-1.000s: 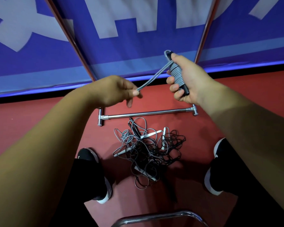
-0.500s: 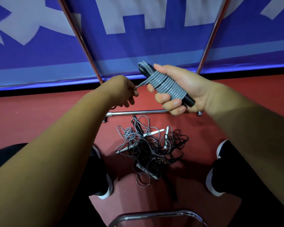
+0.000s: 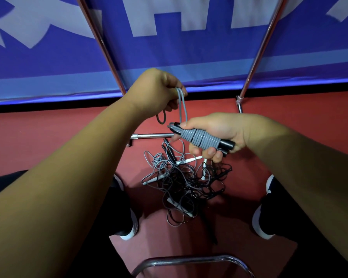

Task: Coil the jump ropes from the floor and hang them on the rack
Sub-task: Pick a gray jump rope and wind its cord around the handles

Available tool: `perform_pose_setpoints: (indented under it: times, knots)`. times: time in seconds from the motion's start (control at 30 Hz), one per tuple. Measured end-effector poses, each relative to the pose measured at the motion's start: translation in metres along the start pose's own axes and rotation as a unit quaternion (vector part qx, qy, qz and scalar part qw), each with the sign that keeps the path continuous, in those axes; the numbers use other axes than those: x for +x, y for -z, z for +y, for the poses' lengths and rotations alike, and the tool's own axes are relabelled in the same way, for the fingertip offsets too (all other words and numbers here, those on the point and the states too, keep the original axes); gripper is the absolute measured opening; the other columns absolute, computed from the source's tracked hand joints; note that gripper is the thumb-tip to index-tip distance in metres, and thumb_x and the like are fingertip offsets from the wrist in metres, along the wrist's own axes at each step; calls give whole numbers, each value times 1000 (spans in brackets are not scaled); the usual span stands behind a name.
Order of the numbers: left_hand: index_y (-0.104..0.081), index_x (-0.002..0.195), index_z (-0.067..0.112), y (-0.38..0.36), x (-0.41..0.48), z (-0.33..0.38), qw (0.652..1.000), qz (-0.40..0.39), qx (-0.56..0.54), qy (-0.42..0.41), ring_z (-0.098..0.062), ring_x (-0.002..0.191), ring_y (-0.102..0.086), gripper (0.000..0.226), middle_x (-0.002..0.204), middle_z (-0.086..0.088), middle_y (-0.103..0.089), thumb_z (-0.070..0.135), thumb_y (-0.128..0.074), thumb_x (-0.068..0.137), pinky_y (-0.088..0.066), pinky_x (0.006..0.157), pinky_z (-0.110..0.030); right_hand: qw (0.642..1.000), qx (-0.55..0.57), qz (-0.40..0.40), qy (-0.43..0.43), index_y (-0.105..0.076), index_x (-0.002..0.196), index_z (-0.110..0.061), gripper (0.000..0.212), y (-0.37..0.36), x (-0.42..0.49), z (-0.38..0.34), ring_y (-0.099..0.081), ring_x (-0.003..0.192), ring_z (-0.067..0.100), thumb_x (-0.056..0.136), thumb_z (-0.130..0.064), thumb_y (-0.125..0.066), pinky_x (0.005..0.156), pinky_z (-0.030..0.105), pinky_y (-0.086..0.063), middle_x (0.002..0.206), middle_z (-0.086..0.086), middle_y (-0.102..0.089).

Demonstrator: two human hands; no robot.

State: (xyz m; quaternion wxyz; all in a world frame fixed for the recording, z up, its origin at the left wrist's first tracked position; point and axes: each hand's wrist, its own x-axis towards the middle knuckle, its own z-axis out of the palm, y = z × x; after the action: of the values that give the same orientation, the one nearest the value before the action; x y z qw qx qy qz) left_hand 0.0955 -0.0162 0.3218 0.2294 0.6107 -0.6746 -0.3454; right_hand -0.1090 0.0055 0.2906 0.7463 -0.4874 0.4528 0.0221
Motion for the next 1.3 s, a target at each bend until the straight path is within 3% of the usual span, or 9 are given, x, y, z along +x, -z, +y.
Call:
perform_pose_setpoints:
  times: [0.13,0.3,0.5,0.6,0.67,0.87,1.0,1.1,1.3]
  knots:
    - [-80,100,9,6,0,1,1000,16,10,-3,-5,54,-67,20,81,-14,-77,2,-61,97,-53,55,-16,999,37,6,-39,-62,119,-17,38,0,11,1,-37,46,13,108,-51,-47,44,19,-33,71,4,-52]
    - [-81,99,20,14,-4,12,996,-4,82,-46,6,56,-59,16,83,3,-76,12,-67,97,-37,53,-5,995,50,84,-28,-56,116,-17,30,3,17,4,-38,45,14,105,-45,-51,45,19,-33,69,3,-52]
    - [-80,101,24,24,-9,20,981,-84,173,-38,-8,82,-65,15,88,6,-74,32,-68,96,-52,79,-24,981,50,187,12,-58,114,-18,28,14,22,3,-41,45,16,105,-45,-56,50,21,-35,71,6,-54]
    - [-79,99,26,24,-9,19,980,-96,175,-22,-3,68,-62,24,79,7,-73,45,-65,98,-50,67,-19,976,55,209,37,-57,115,-19,22,17,24,2,-43,46,16,105,-39,-57,50,23,-37,79,8,-53]
    - [-79,91,25,26,-10,17,978,-111,178,-7,-6,56,-62,21,72,9,-72,42,-68,97,-54,61,-23,974,55,210,60,-55,117,-20,20,18,25,1,-44,48,15,106,-36,-60,49,24,-38,80,6,-51]
    - [-78,89,16,23,-11,6,955,-192,217,62,-7,71,-74,11,79,11,-79,24,-70,93,-59,75,-28,982,44,149,105,-55,116,-26,26,15,22,0,-50,54,16,102,-41,-70,55,30,-44,81,4,-52]
    - [-60,107,-7,12,-14,-1,954,-251,67,148,-32,82,-79,17,90,-7,-81,9,-55,104,-65,79,-47,980,108,145,79,-56,106,-23,46,10,20,-5,-51,54,21,99,-68,-59,55,31,-45,78,6,-57]
    - [-51,105,2,14,-14,3,961,-227,-68,144,-29,81,-79,12,97,-14,-80,11,-59,106,-63,60,-32,971,129,183,84,-56,103,-21,57,14,21,-7,-46,49,20,100,-77,-45,52,29,-42,72,4,-55]
    - [-54,98,16,22,-11,3,966,-209,-132,74,-25,88,-77,21,94,-14,-79,14,-75,94,-49,70,-30,969,125,194,92,-58,110,-24,58,19,17,-7,-43,48,18,99,-79,-45,50,28,-41,68,2,-52]
